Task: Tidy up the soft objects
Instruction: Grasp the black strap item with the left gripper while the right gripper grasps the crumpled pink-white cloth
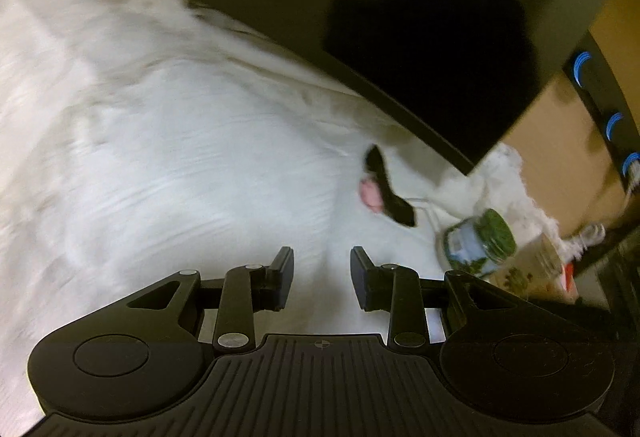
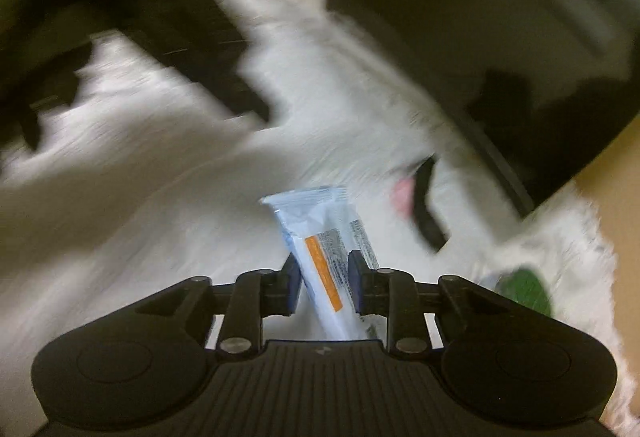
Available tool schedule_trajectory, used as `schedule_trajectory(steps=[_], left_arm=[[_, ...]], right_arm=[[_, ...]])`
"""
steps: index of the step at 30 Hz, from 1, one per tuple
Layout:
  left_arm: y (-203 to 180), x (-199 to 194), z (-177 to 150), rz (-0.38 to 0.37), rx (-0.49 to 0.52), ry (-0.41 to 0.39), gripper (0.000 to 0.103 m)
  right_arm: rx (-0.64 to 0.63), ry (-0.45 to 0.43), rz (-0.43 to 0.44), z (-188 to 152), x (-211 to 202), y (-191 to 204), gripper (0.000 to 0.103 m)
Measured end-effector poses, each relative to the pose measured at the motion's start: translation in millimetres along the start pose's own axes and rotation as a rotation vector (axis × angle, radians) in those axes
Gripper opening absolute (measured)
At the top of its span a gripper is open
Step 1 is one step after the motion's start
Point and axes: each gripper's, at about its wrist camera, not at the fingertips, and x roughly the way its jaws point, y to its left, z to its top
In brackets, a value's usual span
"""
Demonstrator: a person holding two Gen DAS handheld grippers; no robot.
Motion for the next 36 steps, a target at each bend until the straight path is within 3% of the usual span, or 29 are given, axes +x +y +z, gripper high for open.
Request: schedule_trajectory(steps=[1, 4, 5, 13, 16, 22, 28, 33, 36], left_arm=[[-7, 8, 4, -0.016, 0.023, 0.013, 0.034], [-32, 33, 13, -0.043, 0.089, 0.048, 0.034], [-41, 42, 17, -0.043, 0.105, 0.059, 0.034], [-70, 122, 52, 0.027, 0.071, 0.035, 0.034], [-77, 150, 60, 0.109, 0.068, 0.076, 0.034], [-99, 188, 56, 0.207, 0.192, 0.123, 0.037], [-114, 190, 43, 0.238, 0.311, 0.115, 0.037], [-105, 162, 25, 0.187, 0.361, 0.123, 0.033], [-97, 135, 18, 0.136, 0.351, 0.108, 0.032]], right_arm=[[0.017, 0.006, 0.027, -6, -5, 0, 0.029], [0.113, 0.031, 0.067, -20, -15, -10, 0.062], [0.146, 0.031, 0.07, -25, -19, -14, 0.066], [0.298, 0.056, 0.021, -64, -52, -37, 0.071], [0.347, 0.087, -0.014, -79, -57, -44, 0.071], [0.421, 0.135, -0.062, -104, -72, -52, 0.073], [0.458, 0.131, -0.116, -121, -89, -56, 0.073], [0.532, 0.102, -0.211, -146, -113, -73, 0.075], [0.607, 0.095, -0.254, -163, -123, -87, 0.083]])
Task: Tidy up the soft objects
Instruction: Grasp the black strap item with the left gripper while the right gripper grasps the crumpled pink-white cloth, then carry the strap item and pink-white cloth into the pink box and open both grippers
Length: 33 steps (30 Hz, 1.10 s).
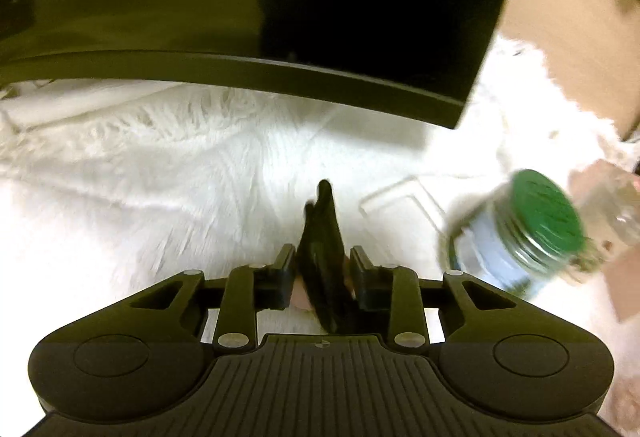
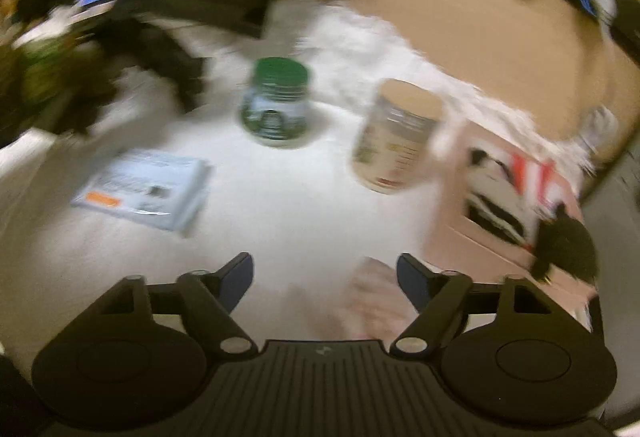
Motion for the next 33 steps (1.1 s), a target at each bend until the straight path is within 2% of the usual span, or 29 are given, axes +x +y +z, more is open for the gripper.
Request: schedule_trajectory(steps=[4, 6, 10, 12, 13, 14, 15, 18, 23, 28, 33], left_arm=[[8, -28, -14, -0.072, -0.05, -0.001, 0.031], [10, -39, -23, -0.082, -0.059, 0.001, 0.031], [15, -59, -33, -0.099, -0.09, 0.005, 0.031], [11, -65, -39, -0.103, -0.094, 0.009, 0.031], [8, -68, -42, -0.105, -0.091, 0.013, 0.031], [5, -69, -43, -0.108, -0.088, 0.017, 0.031], [1, -75, -46, -0.117, -0.083, 0.021, 0.031], [-10, -90, -57, -0.142, -0.071, 0.026, 0.031], [-30, -114, -57, -0.189, -0.069, -0.009, 0.031], [-65, -140, -28, -0.269, -0.003, -0.092, 0.031], [-121, -147, 14, -0.399, 0.055, -0.159, 0.031]], right_arm=[[0.138, 0.069, 0.004, -6, 16, -29, 0.084], [0.2, 0.103, 0.018, -11, 24, -38, 0.084], [0.238, 0.148, 0.042, -17, 38, -46, 0.082], [0.249, 0.171, 0.061, -19, 43, -49, 0.066], [0.251, 0.187, 0.074, -19, 46, -50, 0.046], [0.249, 0.2, 0.083, -19, 48, -51, 0.036], [0.245, 0.203, 0.086, -19, 48, -52, 0.033], [0.222, 0.179, 0.094, -18, 42, -53, 0.026], [0.186, 0.12, 0.104, -14, 20, -59, 0.024], [0.194, 0.006, 0.087, 0, -13, -84, 0.024], [0.226, -0.143, 0.027, 16, -54, -123, 0.024]])
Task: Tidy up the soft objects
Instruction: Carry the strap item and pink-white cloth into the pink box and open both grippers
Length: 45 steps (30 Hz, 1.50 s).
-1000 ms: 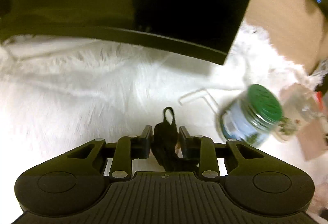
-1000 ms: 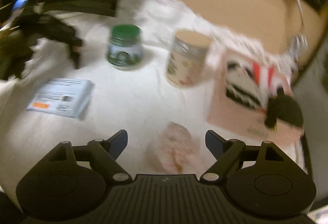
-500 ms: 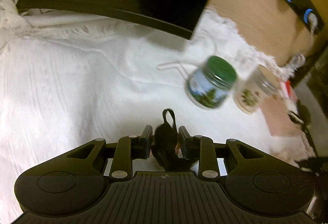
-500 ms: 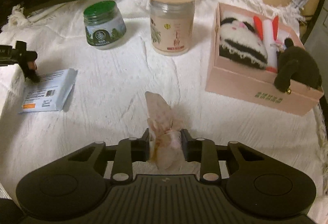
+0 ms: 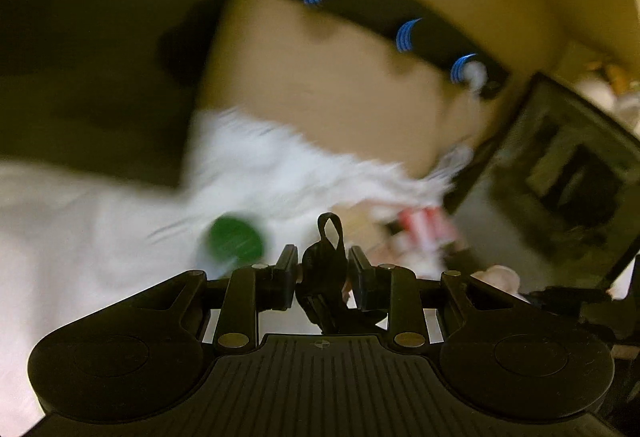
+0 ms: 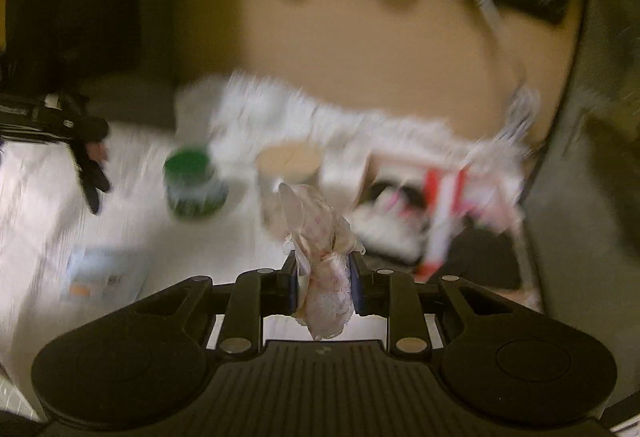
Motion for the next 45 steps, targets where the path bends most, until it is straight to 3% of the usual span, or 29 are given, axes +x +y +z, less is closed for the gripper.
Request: schedule_trajectory(steps=[3, 7, 14, 15, 17, 20, 25, 30, 33, 37, 39, 42, 45], left_arm=[[-36, 29, 23, -0.092, 0.041, -0.003, 0.031], [-79, 90, 50, -0.176, 0.067, 0.031, 0.031], [-126, 210, 58, -0.309, -0.053, 0.198, 0.035], [-127, 231, 51, -0.306, -0.092, 0.241, 0.036], [-128, 260, 35, -0.227, -0.123, 0.292, 0.037], [-122, 279, 14, -0.111, -0.11, 0.295, 0.037], [-94, 252, 1, -0.109, -0.198, 0.236, 0.036], [-74, 184, -9, -0.09, -0.202, 0.158, 0.037], [-63, 147, -27, -0.046, -0.17, 0.147, 0.037], [-39, 100, -58, 0.051, -0.158, 0.175, 0.037], [-21, 74, -72, 0.104, -0.174, 0.182, 0.036], [1, 38, -89, 0.208, -0.155, 0.183, 0.036], [23, 11, -103, 0.285, -0.19, 0.167, 0.036]], right_arm=[[0.028, -0.055, -0.026, 1, -19, -22, 0.024], [0.1, -0.048, -0.039, -20, -29, -53, 0.024], [0.195, 0.003, -0.072, -75, -31, -90, 0.024], [0.207, 0.009, -0.07, -81, -30, -93, 0.024], [0.225, 0.022, -0.068, -89, -26, -99, 0.024], [0.227, 0.027, -0.061, -90, -21, -105, 0.024], [0.228, -0.043, -0.022, -52, -8, -122, 0.024], [0.38, -0.057, 0.069, 17, 45, -153, 0.024], [0.449, 0.004, 0.095, 41, 99, -159, 0.024], [0.479, 0.145, 0.004, 53, 179, -159, 0.024], [0.492, 0.261, -0.031, 52, 218, -163, 0.024], [0.538, 0.363, 0.0, 48, 248, -168, 0.023], [0.476, 0.411, -0.047, 52, 257, -156, 0.02]])
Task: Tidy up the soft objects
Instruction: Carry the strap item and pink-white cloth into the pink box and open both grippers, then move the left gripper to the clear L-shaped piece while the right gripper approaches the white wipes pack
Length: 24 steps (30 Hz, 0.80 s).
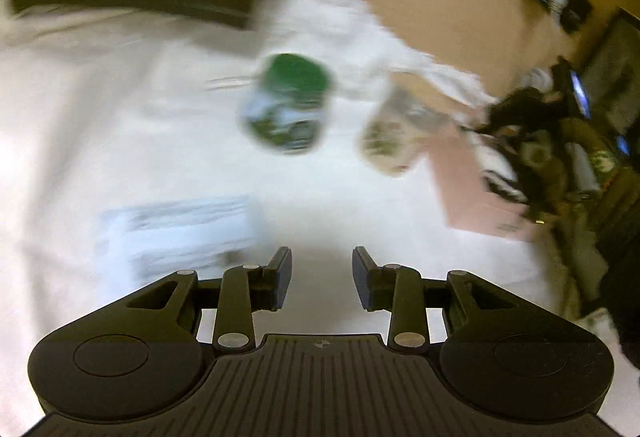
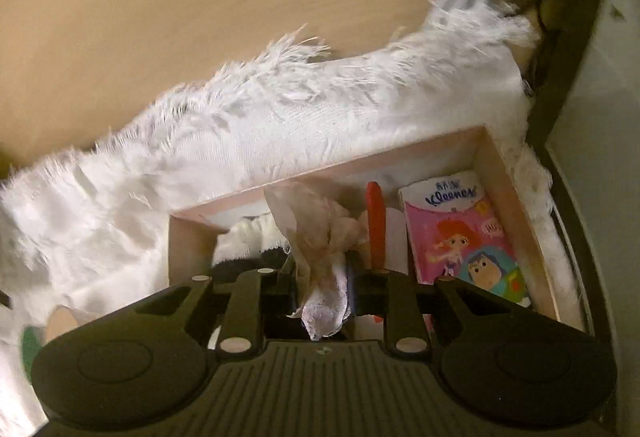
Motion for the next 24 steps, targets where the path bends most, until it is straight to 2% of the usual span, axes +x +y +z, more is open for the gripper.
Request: schedule_trajectory(steps=[3, 5, 10, 12, 13, 14, 16, 22, 24], left_arm=[[33, -9, -9, 0.021, -0.11, -0.014, 0.036], [44, -13, -12, 0.031, -0.144, -0.026, 0.036], [49, -16, -14, 0.036, -0.106, -0.029, 0.036], [51, -19, -15, 0.03, -0.081, -0.027, 0.037], [52, -19, -16, 0.027, -0.074, -0.026, 0.037], [53, -18, -16, 0.025, -0.071, -0.024, 0.037], [58, -16, -15, 0.02, -0.077, -0.024, 0.037], [73, -14, -3, -0.001, -0.089, -0.057, 0.037], [79, -13, 3, 0.0, -0.087, -0.067, 0.036]], right_arm=[[-0.063, -0.003, -0.063, -3, 6, 14, 0.02], [-0.079, -0.007, -0.081, -4, 9, 18, 0.02], [-0.103, -0.027, -0.099, -11, 2, 30, 0.024], [-0.071, -0.041, -0.063, -12, -14, 28, 0.035], [-0.063, -0.058, -0.044, -15, -24, 26, 0.048], [-0.057, -0.082, -0.045, -18, -34, 25, 0.068], [-0.08, -0.161, -0.082, -28, -59, 27, 0.08], [-0.23, -0.338, -0.157, -58, -119, 38, 0.081], [-0.266, -0.375, -0.152, -69, -133, 46, 0.082]])
